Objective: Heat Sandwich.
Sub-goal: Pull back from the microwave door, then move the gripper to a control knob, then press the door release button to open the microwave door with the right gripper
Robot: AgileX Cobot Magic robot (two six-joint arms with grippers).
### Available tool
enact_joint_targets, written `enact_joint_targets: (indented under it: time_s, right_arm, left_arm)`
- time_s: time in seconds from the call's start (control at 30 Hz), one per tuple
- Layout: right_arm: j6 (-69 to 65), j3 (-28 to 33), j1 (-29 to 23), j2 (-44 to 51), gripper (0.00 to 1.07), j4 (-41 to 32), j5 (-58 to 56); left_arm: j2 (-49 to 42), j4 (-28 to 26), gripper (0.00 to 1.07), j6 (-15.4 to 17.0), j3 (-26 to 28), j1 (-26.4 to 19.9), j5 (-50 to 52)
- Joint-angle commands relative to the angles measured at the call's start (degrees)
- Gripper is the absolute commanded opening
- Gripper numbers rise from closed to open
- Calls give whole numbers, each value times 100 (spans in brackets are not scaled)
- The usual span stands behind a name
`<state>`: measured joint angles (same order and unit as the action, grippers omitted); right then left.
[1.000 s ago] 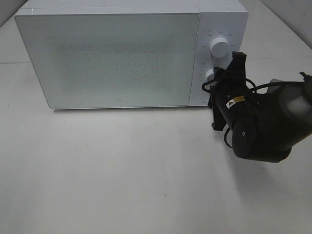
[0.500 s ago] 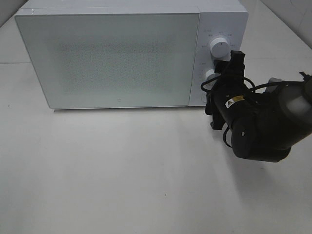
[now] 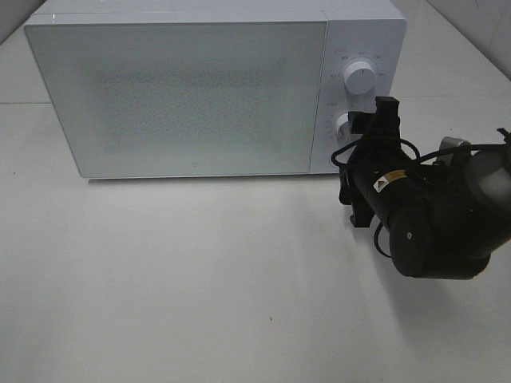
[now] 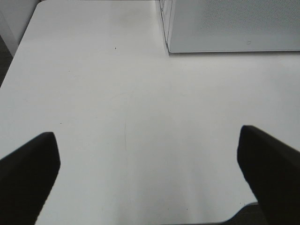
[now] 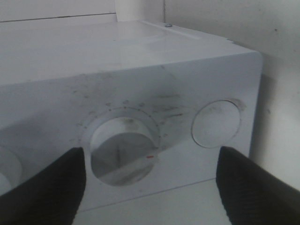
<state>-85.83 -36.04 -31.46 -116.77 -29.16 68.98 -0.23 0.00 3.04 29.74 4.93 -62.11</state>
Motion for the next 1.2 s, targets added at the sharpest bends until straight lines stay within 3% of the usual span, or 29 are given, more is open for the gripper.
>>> enact_joint_targets:
  time_s: [0.03, 0.33, 0.6, 0.73, 1.07, 1.2]
  right_arm:
    - [6, 235, 0, 183, 76, 223, 384]
    - [138, 745, 0, 613, 76, 390, 481]
    - [791, 1226, 0, 1289, 76, 521, -338]
    - [2108, 1261, 11, 1776, 76, 527, -1478]
    - [4784, 1203, 11, 2429, 76, 521, -3065]
    - [6578, 854, 11, 2670, 76, 521, -4217]
  left_arm:
    - [-92, 0, 98, 29, 0, -17, 74]
    - [-92, 0, 98, 29, 0, -17, 74]
    - [-92, 0, 98, 29, 0, -17, 74]
    - [-92, 0, 98, 29, 0, -17, 74]
    - [-92, 0, 98, 29, 0, -17, 74]
    - [-92, 0, 98, 29, 0, -17, 74]
